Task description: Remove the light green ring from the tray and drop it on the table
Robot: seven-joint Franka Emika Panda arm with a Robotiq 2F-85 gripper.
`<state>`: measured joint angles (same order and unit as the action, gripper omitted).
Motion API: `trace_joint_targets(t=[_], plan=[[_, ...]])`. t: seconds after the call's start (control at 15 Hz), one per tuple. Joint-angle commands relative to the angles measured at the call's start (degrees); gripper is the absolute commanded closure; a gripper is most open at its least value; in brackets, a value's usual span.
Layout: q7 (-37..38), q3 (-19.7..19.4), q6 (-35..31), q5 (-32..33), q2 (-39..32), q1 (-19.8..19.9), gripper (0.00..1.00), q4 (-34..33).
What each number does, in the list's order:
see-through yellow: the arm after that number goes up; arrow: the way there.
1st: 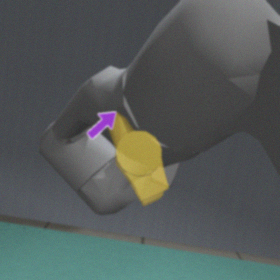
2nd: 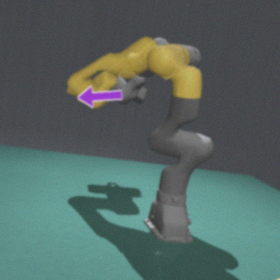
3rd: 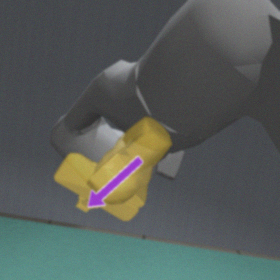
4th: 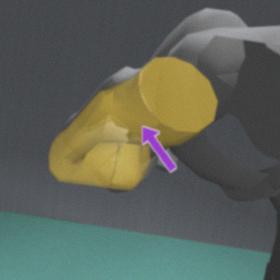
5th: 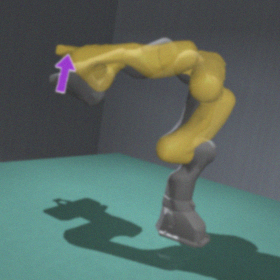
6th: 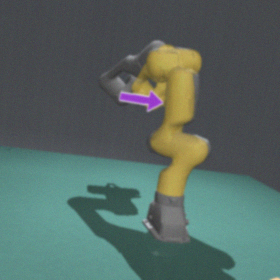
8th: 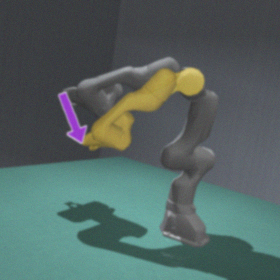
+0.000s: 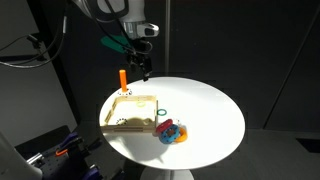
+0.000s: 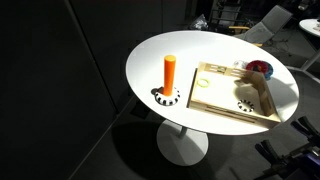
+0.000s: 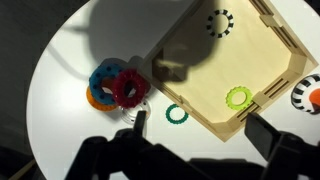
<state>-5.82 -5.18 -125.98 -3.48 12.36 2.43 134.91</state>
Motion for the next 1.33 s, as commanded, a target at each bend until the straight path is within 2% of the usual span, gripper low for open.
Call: trace_joint_targets(t=[0.0, 0.67, 1.27], plan=[[1.3, 1.1, -2.1, 0.2, -2.9, -0.2, 0.00, -1.3], [3.8, 5.4, -11.1, 1.3, -16.8, -3.1, 0.00, -6.1], [6.2, 6.7, -17.0, 2.4, -31.2, -5.4, 0.00, -12.4]])
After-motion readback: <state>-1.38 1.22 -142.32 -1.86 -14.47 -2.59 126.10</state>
